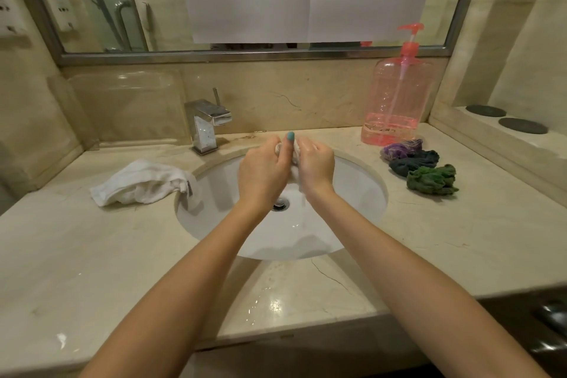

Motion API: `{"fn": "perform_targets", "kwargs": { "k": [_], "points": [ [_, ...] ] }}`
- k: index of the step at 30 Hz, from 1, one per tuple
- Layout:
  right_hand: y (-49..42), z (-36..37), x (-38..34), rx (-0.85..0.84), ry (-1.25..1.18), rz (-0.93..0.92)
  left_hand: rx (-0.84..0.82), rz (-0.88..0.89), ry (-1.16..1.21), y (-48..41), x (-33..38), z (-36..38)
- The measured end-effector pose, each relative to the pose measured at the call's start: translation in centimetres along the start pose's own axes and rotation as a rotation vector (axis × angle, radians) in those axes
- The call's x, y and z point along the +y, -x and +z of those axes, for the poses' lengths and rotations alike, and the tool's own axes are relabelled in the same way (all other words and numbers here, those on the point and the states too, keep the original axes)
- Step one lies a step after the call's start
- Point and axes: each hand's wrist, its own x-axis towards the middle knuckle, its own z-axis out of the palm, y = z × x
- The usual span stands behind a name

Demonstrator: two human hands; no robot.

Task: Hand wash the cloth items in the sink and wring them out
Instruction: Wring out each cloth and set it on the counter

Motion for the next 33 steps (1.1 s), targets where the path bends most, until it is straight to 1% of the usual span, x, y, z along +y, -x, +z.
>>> {"fn": "perform_targets", "kwargs": {
  "k": [3,8,10,12,14,16,19,20,21,22,23,25,27,29,30,31,33],
  "points": [
    [0.0,-0.4,0.6,-0.043,0.215,-0.215,-0.150,-0.170,0.060,-0.1,-0.5,0.0],
    [-1.2,-0.8,-0.2,-0.178,0.520,-0.574,-0.396,-0.492,0.375,-1.0,-0.6,0.0],
    [-1.7,-1.2,-0.7,-0.217,0.594,-0.722,-0.490,-0.590,0.475,-1.1,0.1,-0.8],
    [-2.1,-1.6,-1.0,-0.217,0.581,-0.897,-0.592,-0.629,0.549,-1.0,0.6,-1.6],
    [-2.5,-2.0,-0.9,-0.182,0.551,-1.036,-0.678,-0.656,0.681,-0.9,0.4,-1.9],
    [-2.7,-2.5,-0.6,-0.165,0.512,-1.093,-0.746,-0.674,0.794,-0.7,0.0,-2.4],
    [-2.4,-2.9,-0.3,-0.198,0.459,-1.106,-0.896,-0.730,0.971,-0.1,-1.1,-3.1],
    [-2.4,-3.0,-0.3,-0.211,0.437,-1.084,-0.919,-0.750,1.014,0.2,-1.3,-3.3],
    [-2.3,-3.1,-0.4,-0.218,0.422,-1.032,-0.907,-0.751,1.038,0.4,-1.3,-3.3],
    [-2.2,-3.1,-0.4,-0.217,0.410,-0.936,-0.858,-0.715,1.045,0.6,-1.3,-3.0],
    [-2.0,-3.1,-0.5,-0.212,0.390,-0.789,-0.780,-0.649,1.040,0.8,-1.2,-2.6],
    [-1.4,-3.1,-1.0,-0.234,0.325,-0.423,-0.608,-0.509,0.995,1.2,-0.7,-1.8],
    [-1.7,-3.8,-0.9,-0.381,0.228,-0.085,-0.452,-0.427,0.877,1.2,-0.4,-1.7],
    [-2.2,-5.1,-1.3,-0.607,0.093,0.224,-0.341,-0.313,0.733,1.2,-1.0,-1.8],
    [-2.5,-5.8,-1.5,-0.681,0.046,0.330,-0.307,-0.209,0.635,1.2,-1.3,-2.0],
    [-2.5,-6.3,-2.0,-0.707,0.020,0.396,-0.289,-0.083,0.509,1.2,-1.6,-2.2],
    [-2.7,-6.5,-2.4,-0.668,0.024,0.441,-0.304,0.147,0.218,1.1,-1.8,-2.3]
  ]
}}
